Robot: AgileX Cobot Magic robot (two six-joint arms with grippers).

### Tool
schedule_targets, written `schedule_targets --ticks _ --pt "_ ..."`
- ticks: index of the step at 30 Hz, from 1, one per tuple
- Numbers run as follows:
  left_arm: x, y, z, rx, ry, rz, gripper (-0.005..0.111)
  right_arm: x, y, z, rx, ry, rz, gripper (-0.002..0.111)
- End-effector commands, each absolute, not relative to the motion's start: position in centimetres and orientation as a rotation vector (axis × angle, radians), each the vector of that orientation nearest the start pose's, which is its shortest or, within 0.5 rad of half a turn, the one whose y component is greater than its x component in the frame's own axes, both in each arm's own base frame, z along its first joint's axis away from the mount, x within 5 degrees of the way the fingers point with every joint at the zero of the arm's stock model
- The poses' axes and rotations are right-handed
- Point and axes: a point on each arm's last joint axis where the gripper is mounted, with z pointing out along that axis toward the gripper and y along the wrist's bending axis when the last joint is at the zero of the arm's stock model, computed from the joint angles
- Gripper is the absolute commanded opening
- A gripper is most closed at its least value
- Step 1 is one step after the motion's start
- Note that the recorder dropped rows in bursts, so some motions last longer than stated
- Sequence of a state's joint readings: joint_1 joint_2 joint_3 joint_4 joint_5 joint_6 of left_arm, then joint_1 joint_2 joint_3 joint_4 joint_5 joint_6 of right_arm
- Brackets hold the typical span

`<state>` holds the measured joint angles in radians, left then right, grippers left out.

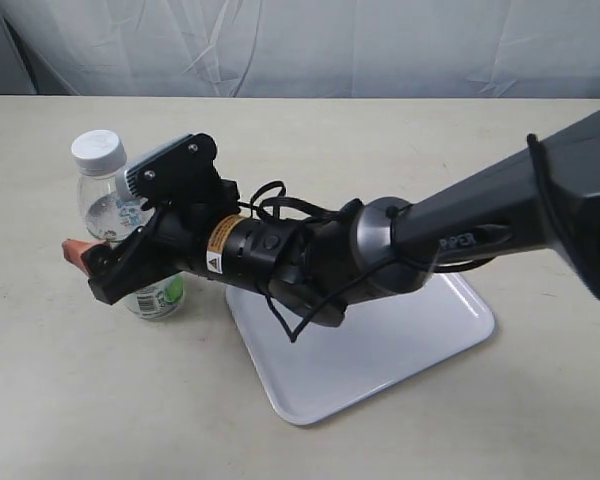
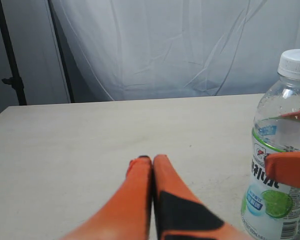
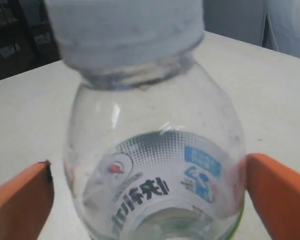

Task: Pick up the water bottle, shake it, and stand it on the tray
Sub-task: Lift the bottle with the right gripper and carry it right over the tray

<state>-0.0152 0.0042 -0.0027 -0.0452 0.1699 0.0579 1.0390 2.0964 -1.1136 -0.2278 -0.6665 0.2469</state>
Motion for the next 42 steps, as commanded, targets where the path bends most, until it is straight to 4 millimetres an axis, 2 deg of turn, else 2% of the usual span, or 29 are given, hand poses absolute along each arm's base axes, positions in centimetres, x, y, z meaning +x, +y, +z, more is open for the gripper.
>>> schedule_targets --ticks 1,7,10,12,14,17,21,23,26,28,31,32,34,35,37,38,39,40,41,42 --pt "5.6 -0.2 19.9 0.034 1.639 -0.012 0.002 21.5 39.0 13.8 -0.979 1.645 0.904 0.104" --pt "5.6 -0.2 19.9 0.034 1.639 -0.012 0.002 22.1 39.8 13.7 -0.944 1.671 0.916 0.104" --pt "5.6 -0.2 19.9 0.034 1.639 -0.012 0.002 22.0 39.9 13.7 -0.904 1.704 0.918 0.096" --pt "5.6 -0.2 19.9 0.034 1.639 -0.012 0.002 22.0 39.8 13.6 -0.891 1.717 0.914 0.081" --pt "5.6 -0.2 19.9 0.034 1.639 -0.012 0.002 22.0 39.8 13.5 -0.896 1.729 0.907 0.056" --pt "5.6 -0.2 19.9 0.034 1.639 -0.012 0.002 22.0 39.7 13.4 -0.909 1.758 0.89 -0.002" --pt "5.6 -0.2 19.9 0.034 1.639 -0.012 0.002 21.8 39.4 14.5 -0.92 1.808 0.87 0.0" --pt "5.6 -0.2 19.9 0.034 1.639 -0.012 0.002 21.7 39.1 16.1 -0.964 1.801 0.839 0.0" --pt "5.6 -0.2 19.9 0.034 1.639 -0.012 0.002 21.4 38.0 19.9 -1.057 1.75 0.726 0.0" --pt "5.6 -0.2 19.9 0.034 1.639 -0.012 0.002 20.9 36.9 23.7 -1.075 1.679 0.688 0.0" --pt "5.6 -0.2 19.9 0.034 1.639 -0.012 0.002 19.7 34.8 30.3 -1.008 1.526 0.715 -0.001" --pt "5.6 -0.2 19.9 0.034 1.639 -0.012 0.002 18.9 33.3 33.8 -0.96 1.436 0.73 -0.001" --pt "5.6 -0.2 19.9 0.034 1.639 -0.012 0.002 18.0 31.5 36.1 -0.945 1.372 0.707 -0.001" --pt "5.6 -0.2 19.9 0.034 1.639 -0.012 0.002 17.8 31.1 36.1 -0.936 1.383 0.712 -0.001" --pt "5.6 -0.2 19.9 0.034 1.639 -0.012 0.002 17.4 30.2 32.9 -0.947 1.489 0.71 -0.001" --pt "5.6 -0.2 19.9 0.034 1.639 -0.012 0.002 17.2 29.6 28.9 -0.933 1.596 0.714 -0.001" --pt "5.6 -0.2 19.9 0.034 1.639 -0.012 0.002 17.1 29.0 26.9 -0.894 1.652 0.722 -0.001" --pt "5.6 -0.2 19.9 0.034 1.639 -0.012 0.002 17.0 27.8 24.0 -0.782 1.726 0.73 -0.001" --pt "5.6 -0.2 19.9 0.034 1.639 -0.012 0.002 16.9 26.9 23.2 -0.716 1.735 0.729 -0.001" --pt "5.6 -0.2 19.9 0.034 1.639 -0.012 0.002 16.8 26.6 23.7 -0.692 1.696 0.738 -0.001"
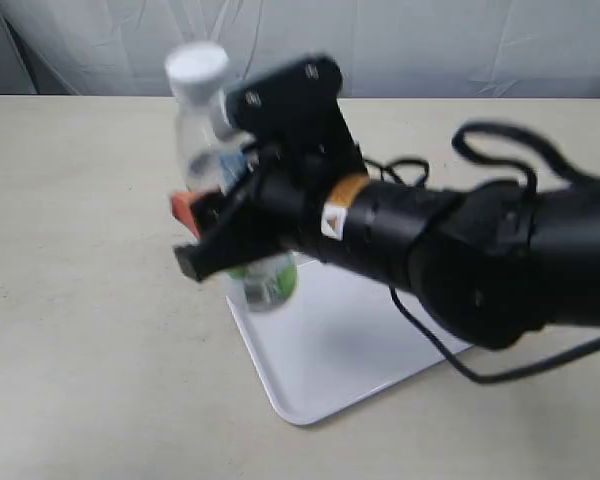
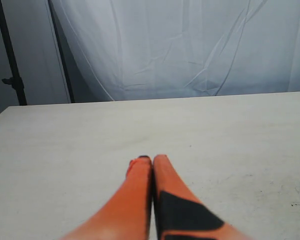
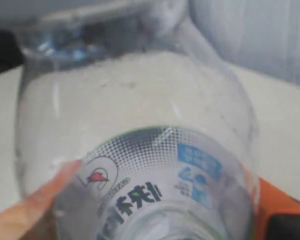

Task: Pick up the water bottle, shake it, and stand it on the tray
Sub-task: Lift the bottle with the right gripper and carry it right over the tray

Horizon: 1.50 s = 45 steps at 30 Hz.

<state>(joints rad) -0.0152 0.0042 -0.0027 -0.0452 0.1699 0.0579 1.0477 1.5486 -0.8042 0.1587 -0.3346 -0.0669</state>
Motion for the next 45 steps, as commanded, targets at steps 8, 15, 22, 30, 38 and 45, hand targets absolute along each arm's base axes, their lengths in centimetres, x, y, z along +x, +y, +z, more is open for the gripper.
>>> schedule_targets --ticks 8,15,22,30,38,45 --pt "5.6 -0.2 19.9 0.034 1.639 -0.012 0.002 15.7 24.2 33.1 -0.694 1.495 0.695 -0.001" --pt "5.6 -0.2 19.9 0.034 1.639 -0.012 0.002 15.7 25.6 23.6 -0.826 1.872 0.632 -0.001" --pt "5.6 -0.2 19.9 0.034 1.639 -0.012 0.002 13.8 27.3 23.5 -0.958 1.791 0.654 -0.001" --pt "5.6 -0.2 19.9 0.034 1.639 -0.012 0.002 19.6 21.3 22.8 -0.197 1.907 0.394 -0.001" --pt "5.6 -0.2 19.9 0.034 1.639 -0.012 0.002 14.6 28.5 25.3 -0.857 1.666 0.765 -0.001" --pt "5.6 -0.2 19.9 0.034 1.639 -0.012 0.002 20.6 22.8 23.8 -0.355 1.979 0.419 -0.001"
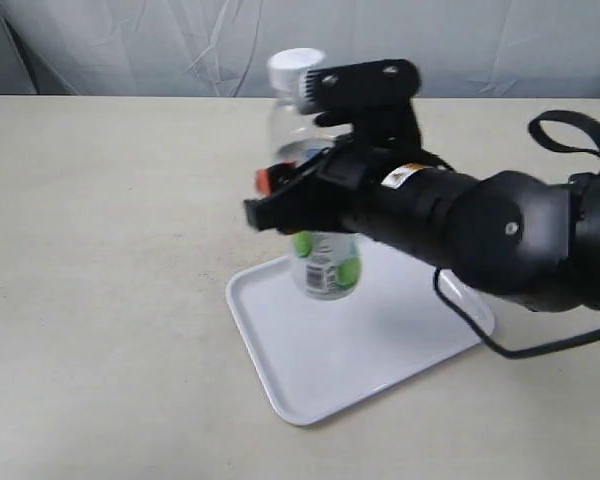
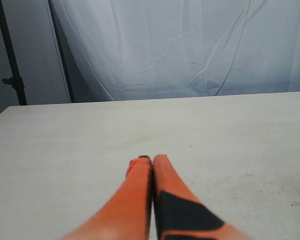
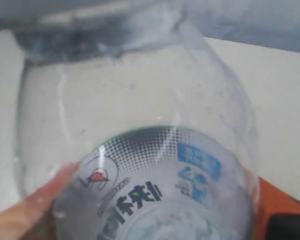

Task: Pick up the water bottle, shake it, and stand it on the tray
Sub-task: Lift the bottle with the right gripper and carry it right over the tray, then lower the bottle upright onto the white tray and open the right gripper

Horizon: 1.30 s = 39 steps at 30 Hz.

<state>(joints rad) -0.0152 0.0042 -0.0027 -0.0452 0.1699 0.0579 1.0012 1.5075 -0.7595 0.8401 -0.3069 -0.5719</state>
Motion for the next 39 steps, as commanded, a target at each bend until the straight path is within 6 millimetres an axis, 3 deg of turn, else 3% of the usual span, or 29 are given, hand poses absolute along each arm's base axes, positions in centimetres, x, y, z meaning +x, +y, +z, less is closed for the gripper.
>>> schedule_targets --ticks 1,3,4,7,9,11,15,23,30,39 --pt "5.6 -0.2 19.9 0.034 1.639 -0.012 0.002 20.3 23.0 24.0 -0.383 1.969 0.438 -0.001" --pt "5.6 -0.2 19.9 0.034 1.639 -0.012 0.002 18.6 24.5 25.5 -0.591 1.823 0.487 -0.001" --pt "5.6 -0.2 19.9 0.034 1.639 -0.012 0.002 18.4 24.5 26.2 -0.603 1.765 0.477 -0.001" --pt "5.6 -0.2 19.9 0.034 1.639 -0.012 0.002 18.4 22.9 29.9 -0.44 1.555 0.432 -0.001" --pt "5.6 -0.2 19.9 0.034 1.639 -0.012 0.002 18.2 22.1 31.3 -0.407 1.504 0.425 -0.001" --pt "5.6 -0.2 19.9 0.034 1.641 -0.012 0.002 18.1 22.2 31.1 -0.432 1.52 0.434 -0.001" --pt "5.6 -0.2 19.9 0.034 1.641 -0.012 0.002 18.2 22.8 28.6 -0.518 1.573 0.398 -0.001" --pt "5.6 -0.2 19.9 0.034 1.641 -0.012 0.002 17.6 22.0 21.3 -0.44 1.549 0.489 -0.001" --pt "5.6 -0.2 19.9 0.034 1.641 -0.012 0.002 17.8 22.4 17.2 -0.521 1.608 0.422 -0.001" --pt "5.6 -0.2 19.9 0.034 1.641 -0.012 0.002 18.4 22.0 14.1 -0.4 1.75 0.382 -0.001"
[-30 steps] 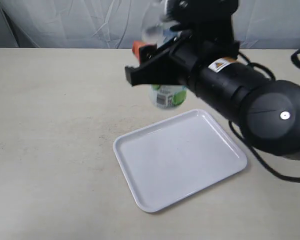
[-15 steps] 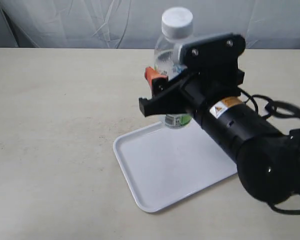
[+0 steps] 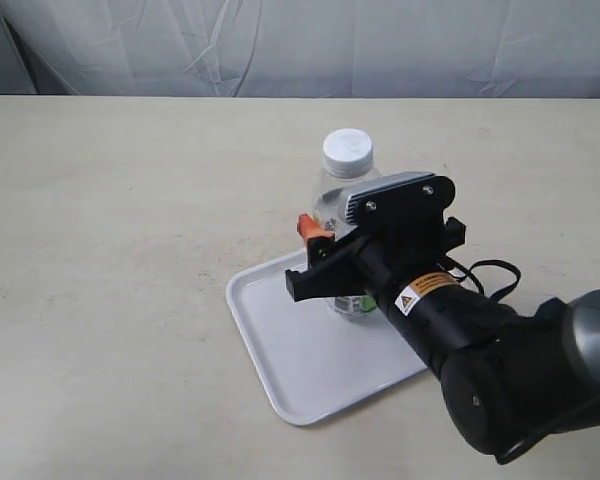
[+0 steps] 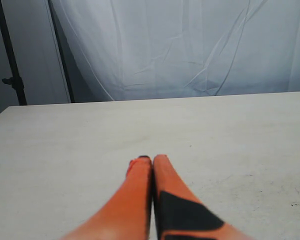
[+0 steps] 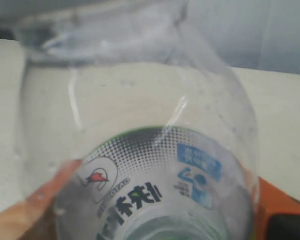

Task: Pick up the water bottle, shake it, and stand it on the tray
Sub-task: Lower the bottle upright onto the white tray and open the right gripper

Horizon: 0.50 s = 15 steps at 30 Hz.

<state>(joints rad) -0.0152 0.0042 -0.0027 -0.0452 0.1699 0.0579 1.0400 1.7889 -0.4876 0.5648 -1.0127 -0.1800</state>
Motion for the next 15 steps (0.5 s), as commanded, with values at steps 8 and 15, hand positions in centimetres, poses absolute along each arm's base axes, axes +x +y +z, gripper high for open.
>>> schedule_targets --ticks 8,15 --pt "5.62 -0.19 19.88 0.034 1.641 -0.012 0.002 18.31 22.05 13.58 -0.42 1.799 0.38 -0.001" --pt "5.62 -0.19 19.9 0.034 1.639 -0.012 0.002 18.17 22.05 13.18 -0.435 1.844 0.379 -0.001"
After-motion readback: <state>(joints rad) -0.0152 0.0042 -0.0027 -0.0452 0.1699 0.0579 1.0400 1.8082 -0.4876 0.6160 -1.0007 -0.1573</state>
